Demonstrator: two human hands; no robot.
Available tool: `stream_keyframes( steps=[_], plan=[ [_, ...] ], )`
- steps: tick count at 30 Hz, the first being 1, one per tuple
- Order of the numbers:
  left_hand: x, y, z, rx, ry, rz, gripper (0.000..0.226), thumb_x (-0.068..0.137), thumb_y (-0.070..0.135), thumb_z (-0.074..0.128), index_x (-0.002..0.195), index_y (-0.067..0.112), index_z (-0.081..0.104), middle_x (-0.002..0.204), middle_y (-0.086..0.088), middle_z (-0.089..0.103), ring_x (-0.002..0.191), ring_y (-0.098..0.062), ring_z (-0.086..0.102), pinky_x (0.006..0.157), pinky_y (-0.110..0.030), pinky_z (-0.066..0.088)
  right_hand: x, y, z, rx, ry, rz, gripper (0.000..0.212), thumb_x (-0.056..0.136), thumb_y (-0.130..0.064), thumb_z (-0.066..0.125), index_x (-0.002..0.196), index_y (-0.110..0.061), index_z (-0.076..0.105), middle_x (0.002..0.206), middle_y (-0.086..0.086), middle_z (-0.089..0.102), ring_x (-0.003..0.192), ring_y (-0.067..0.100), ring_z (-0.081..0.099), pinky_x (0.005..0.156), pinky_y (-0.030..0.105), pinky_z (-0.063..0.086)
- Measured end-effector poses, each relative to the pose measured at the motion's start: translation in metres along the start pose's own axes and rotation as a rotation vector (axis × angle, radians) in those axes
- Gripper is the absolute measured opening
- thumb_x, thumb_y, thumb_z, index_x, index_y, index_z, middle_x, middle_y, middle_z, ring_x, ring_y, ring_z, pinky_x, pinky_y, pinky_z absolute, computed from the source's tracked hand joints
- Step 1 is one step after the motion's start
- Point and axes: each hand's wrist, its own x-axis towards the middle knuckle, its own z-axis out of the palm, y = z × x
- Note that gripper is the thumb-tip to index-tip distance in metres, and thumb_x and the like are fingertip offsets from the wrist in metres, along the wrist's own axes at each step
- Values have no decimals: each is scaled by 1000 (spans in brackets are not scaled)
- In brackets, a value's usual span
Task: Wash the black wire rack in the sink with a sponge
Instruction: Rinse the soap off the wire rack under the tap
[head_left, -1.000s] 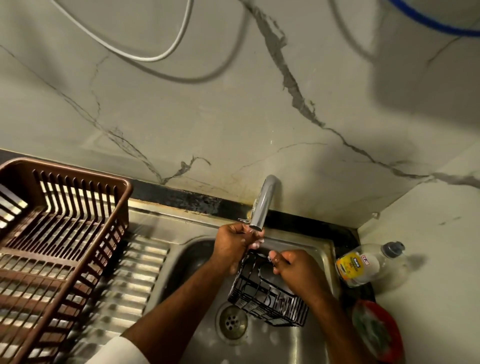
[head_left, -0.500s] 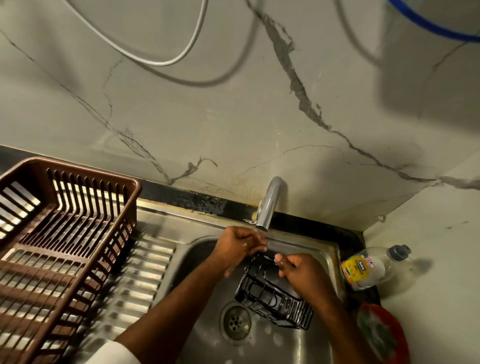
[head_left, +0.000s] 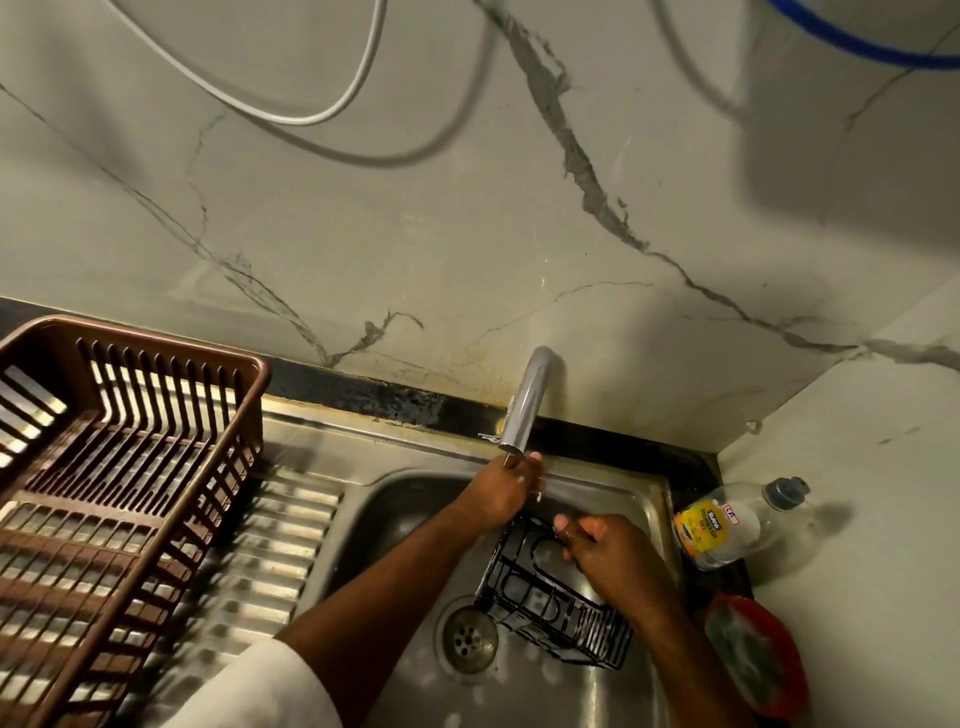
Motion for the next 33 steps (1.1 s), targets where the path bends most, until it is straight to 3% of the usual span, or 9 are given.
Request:
stream_keyframes(
  steps=[3,5,9,14,18,22,27,30,33],
  plan=[
    [9,5,1,-108,69,-58,46,107,39,43,118,-1,65,104,-17,72,80,-14,65,65,-18,53,0,5,0,39,-10,5,47,98,-53,52,65,-22,64,44,-17,56,48,6,52,58,26,43],
    [8,7,0,-130,89,-88,47,108,38,43,118,-2,64,94,-11,70,70,-10,62,53,-15,48,0,9,2,39,-18,7,47,98,-54,52,66,-22,65,45,-13,57,48,6,52,59,29,45],
    [8,7,-2,-193,103,-116,46,109,35,41,120,-4,63,88,-10,71,70,-15,62,57,-21,47,2,15,5,25,-15,13,49,96,-57,51,64,-23,65,47,-2,56,48,10,55,60,34,52],
    [-1,4,-7,-209,71,-105,40,108,29,43,115,-3,66,95,-17,71,81,-22,61,64,-26,48,4,12,5,-1,-10,14,50,96,-58,51,64,-23,66,45,-9,57,47,8,53,57,28,43],
    [-13,-1,-12,-142,83,-53,31,106,32,47,104,12,71,104,-11,77,91,-20,69,80,-30,52,7,2,4,-13,-5,0,50,97,-57,50,65,-22,66,44,-18,57,47,5,52,56,25,39],
    [-22,-2,-22,-161,81,-26,29,106,29,49,104,13,73,100,-2,79,101,-22,73,94,-37,53,15,-6,3,-21,0,-19,50,96,-56,52,64,-21,68,45,-18,58,45,3,52,55,25,40],
    [-28,0,-37,-241,127,-34,24,104,27,53,101,12,72,93,-1,80,87,-14,73,83,-32,54,18,-14,6,-33,-23,-44,49,97,-55,53,66,-20,69,44,-16,57,42,2,50,55,26,41],
    [-27,-4,-44,-277,124,-35,30,101,32,58,111,7,71,101,-6,79,99,-24,74,83,-30,57,19,-17,7,-39,-28,-48,50,96,-56,53,66,-20,69,44,-11,57,45,6,52,57,27,42],
    [-31,-6,-49,-316,116,-6,30,103,28,56,110,3,70,100,-9,79,95,-21,75,81,-27,58,20,-21,8,-43,-37,-67,49,96,-56,54,66,-20,69,43,-8,55,44,6,50,56,27,40]
  ],
)
